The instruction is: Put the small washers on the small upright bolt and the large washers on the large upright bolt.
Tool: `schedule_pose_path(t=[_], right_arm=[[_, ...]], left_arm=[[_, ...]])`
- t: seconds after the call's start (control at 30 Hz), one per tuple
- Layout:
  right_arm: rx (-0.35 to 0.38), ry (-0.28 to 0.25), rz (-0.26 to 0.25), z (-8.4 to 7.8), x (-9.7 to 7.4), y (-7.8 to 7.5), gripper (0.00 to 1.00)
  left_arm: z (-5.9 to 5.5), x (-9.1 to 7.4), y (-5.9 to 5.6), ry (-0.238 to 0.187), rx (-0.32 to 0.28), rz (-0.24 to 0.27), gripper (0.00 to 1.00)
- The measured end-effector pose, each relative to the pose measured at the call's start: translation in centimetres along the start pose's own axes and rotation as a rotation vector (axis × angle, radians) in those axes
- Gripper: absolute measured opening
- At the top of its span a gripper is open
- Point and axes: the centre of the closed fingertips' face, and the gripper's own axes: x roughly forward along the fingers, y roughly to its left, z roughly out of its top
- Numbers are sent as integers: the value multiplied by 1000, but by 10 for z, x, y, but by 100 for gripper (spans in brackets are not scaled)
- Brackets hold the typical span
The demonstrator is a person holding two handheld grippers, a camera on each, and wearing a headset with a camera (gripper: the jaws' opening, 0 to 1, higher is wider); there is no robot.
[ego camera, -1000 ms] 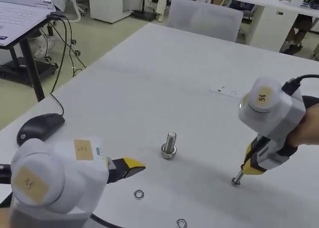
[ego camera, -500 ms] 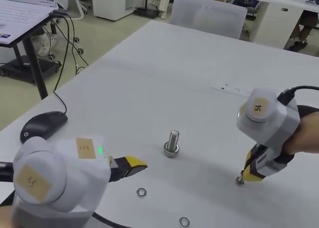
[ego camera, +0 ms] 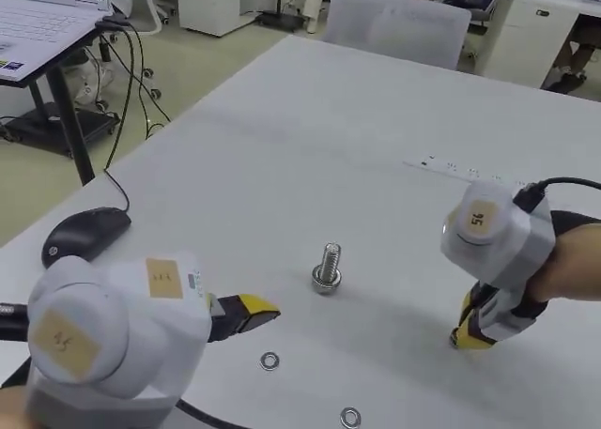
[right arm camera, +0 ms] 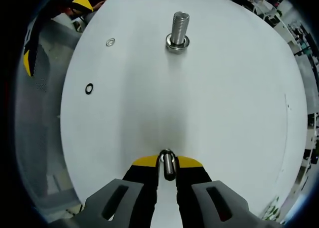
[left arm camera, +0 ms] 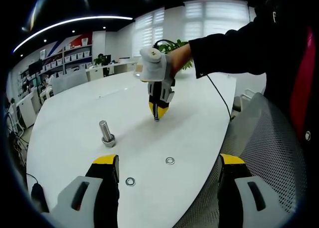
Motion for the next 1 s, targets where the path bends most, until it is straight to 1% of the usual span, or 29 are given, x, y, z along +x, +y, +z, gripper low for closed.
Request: schedule_pose_path(t=[0.3, 0.57, 0.73, 1.0], right_arm=[[-2, 1, 0, 2, 1, 1, 14], [0, -8, -6, 3, -2, 1, 19], [1, -24, -22, 5, -10, 0, 23], [-17, -67, -62, 19, -32, -1, 27]], left_arm=[[-1, -1, -1, 5, 2, -3, 81], [0, -1, 0, 6, 4, -4, 81], [0, -1, 0, 4, 6, -5, 81], [2, -1, 1, -3, 9, -4, 81]])
